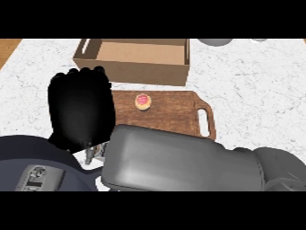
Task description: Pick the tomato from the cutting board and place it in the cardboard box
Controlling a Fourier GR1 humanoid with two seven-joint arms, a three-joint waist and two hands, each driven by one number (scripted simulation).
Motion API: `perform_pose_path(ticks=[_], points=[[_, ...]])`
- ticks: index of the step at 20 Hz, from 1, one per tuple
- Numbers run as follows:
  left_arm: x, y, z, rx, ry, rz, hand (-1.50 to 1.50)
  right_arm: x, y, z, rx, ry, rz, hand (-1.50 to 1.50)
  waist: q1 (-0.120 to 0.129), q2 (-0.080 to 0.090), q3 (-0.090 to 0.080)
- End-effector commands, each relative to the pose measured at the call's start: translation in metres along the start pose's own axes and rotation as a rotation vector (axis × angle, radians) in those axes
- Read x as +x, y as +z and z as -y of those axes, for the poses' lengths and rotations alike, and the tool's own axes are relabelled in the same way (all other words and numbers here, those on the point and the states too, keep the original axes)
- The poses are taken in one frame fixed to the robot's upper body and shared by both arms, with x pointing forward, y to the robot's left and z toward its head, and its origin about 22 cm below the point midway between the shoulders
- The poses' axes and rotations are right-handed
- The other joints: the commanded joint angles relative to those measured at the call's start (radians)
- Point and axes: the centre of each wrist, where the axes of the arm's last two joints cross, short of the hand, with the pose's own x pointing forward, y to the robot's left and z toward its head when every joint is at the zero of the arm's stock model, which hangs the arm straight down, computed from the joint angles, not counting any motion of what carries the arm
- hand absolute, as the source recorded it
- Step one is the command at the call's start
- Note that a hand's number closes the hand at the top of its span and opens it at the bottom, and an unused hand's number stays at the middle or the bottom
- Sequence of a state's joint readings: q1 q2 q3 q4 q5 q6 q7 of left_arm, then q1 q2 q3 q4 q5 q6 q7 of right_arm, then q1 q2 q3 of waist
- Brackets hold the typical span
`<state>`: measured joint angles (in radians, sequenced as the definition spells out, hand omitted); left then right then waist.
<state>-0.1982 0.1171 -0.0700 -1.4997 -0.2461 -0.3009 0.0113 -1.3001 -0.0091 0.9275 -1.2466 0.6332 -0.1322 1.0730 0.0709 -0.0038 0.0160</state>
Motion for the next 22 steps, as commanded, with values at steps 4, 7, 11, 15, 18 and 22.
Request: perform_pose_path(ticks=[4,7,11,15,18,22], points=[[0.004,-0.005,0.017,0.041,0.128,0.018,0.0,0.022,-0.011,0.042,-0.105,-0.147,-0.167,1.5,-0.018,-0.001,-0.019],[0.0,-0.004,0.01,0.076,0.117,0.018,0.0,0.022,-0.018,0.039,-0.147,-0.123,-0.193,1.5,-0.023,0.003,-0.019],[0.009,-0.003,0.026,0.07,0.127,0.024,0.0,0.017,-0.039,0.048,-0.179,-0.111,-0.24,1.5,-0.031,0.002,-0.018],[0.006,0.001,0.012,0.068,0.12,0.008,0.0,0.006,-0.06,0.051,-0.179,-0.126,-0.268,1.5,-0.031,0.006,-0.018],[0.005,-0.012,0.014,0.071,0.12,0.018,0.0,0.011,-0.07,0.064,-0.194,-0.156,-0.273,1.5,-0.022,0.012,-0.019],[0.0,-0.002,0.005,0.077,0.109,0.015,0.0,-0.011,-0.092,0.062,-0.2,-0.173,-0.305,1.5,-0.03,0.013,-0.019]])
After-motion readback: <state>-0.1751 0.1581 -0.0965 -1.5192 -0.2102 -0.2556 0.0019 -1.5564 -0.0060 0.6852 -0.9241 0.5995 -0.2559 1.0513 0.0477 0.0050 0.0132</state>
